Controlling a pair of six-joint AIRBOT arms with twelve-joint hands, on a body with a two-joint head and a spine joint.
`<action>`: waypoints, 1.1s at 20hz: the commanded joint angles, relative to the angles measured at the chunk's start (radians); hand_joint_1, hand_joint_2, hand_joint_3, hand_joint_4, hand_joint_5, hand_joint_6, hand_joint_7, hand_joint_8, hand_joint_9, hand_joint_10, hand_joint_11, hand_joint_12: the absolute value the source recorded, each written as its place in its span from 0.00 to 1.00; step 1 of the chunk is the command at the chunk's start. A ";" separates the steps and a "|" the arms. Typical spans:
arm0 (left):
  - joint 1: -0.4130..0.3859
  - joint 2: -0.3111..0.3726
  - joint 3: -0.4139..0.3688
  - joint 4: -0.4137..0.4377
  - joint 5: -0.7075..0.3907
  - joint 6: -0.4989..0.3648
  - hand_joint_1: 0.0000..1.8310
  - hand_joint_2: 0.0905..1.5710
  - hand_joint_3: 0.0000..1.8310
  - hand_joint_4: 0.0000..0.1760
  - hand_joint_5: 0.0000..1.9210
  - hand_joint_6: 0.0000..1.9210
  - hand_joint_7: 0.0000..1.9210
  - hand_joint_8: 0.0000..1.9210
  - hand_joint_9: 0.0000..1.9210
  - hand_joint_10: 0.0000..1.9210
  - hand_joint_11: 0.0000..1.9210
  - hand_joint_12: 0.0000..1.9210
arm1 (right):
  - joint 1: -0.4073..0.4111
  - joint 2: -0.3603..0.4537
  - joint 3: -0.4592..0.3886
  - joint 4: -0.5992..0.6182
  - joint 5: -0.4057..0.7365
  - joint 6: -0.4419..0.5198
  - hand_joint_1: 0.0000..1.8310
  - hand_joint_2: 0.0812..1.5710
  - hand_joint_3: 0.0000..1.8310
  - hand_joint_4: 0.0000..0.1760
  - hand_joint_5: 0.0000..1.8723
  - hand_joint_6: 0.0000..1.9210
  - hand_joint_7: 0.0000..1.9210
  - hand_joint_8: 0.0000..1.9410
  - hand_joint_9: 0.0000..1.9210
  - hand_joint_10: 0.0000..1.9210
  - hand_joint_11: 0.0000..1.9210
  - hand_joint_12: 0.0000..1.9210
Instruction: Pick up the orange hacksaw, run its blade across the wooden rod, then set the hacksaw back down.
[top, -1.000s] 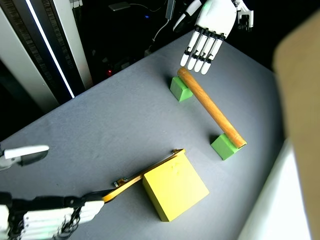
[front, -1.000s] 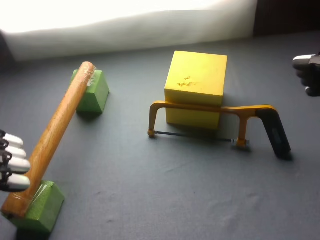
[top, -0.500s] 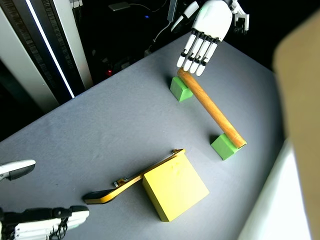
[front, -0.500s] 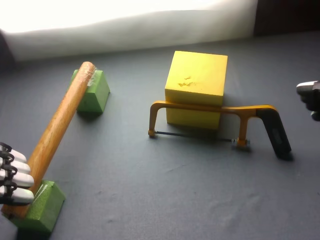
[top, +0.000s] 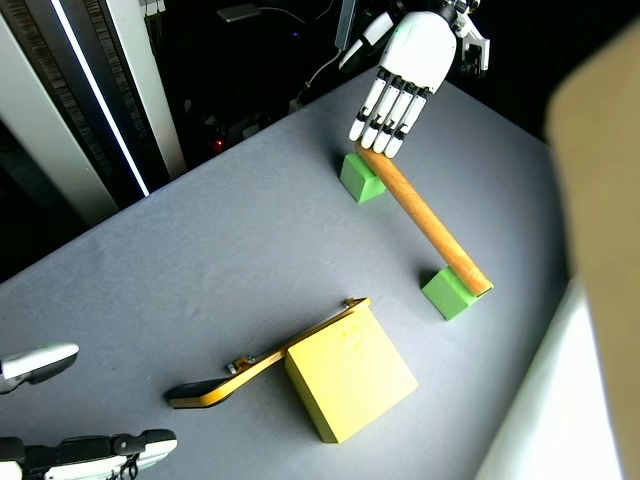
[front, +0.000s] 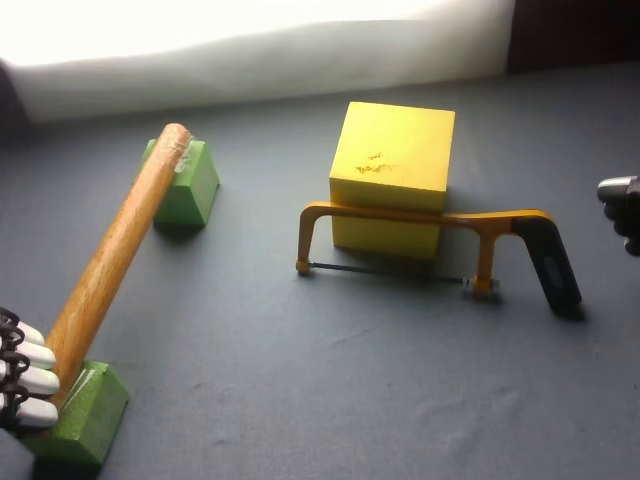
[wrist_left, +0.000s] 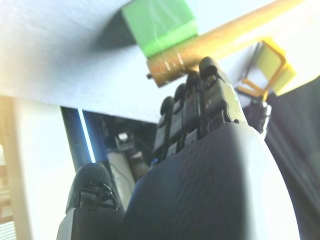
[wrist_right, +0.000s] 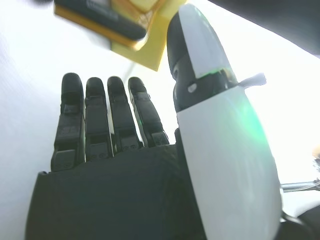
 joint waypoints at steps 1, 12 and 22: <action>0.002 -0.003 0.006 -0.046 -0.043 0.000 0.00 0.74 0.00 0.00 0.04 0.00 0.04 0.00 0.03 0.00 0.00 0.12 | 0.003 0.002 0.008 0.063 0.061 0.013 0.49 0.70 0.00 0.00 0.04 0.00 0.03 0.00 0.05 0.00 0.00 0.22; 0.006 -0.019 0.013 -0.060 -0.038 0.001 0.00 0.74 0.00 0.00 0.04 0.00 0.03 0.00 0.02 0.00 0.00 0.08 | -0.024 -0.055 0.048 0.139 0.077 0.004 0.45 0.72 0.00 0.00 0.01 0.00 0.01 0.00 0.03 0.00 0.00 0.22; -0.004 -0.032 0.013 -0.071 -0.043 0.001 0.00 0.75 0.00 0.00 0.04 0.00 0.03 0.00 0.03 0.00 0.00 0.09 | 0.025 -0.114 0.047 0.157 0.076 -0.027 0.47 0.71 0.00 0.00 0.01 0.00 0.01 0.00 0.03 0.00 0.00 0.19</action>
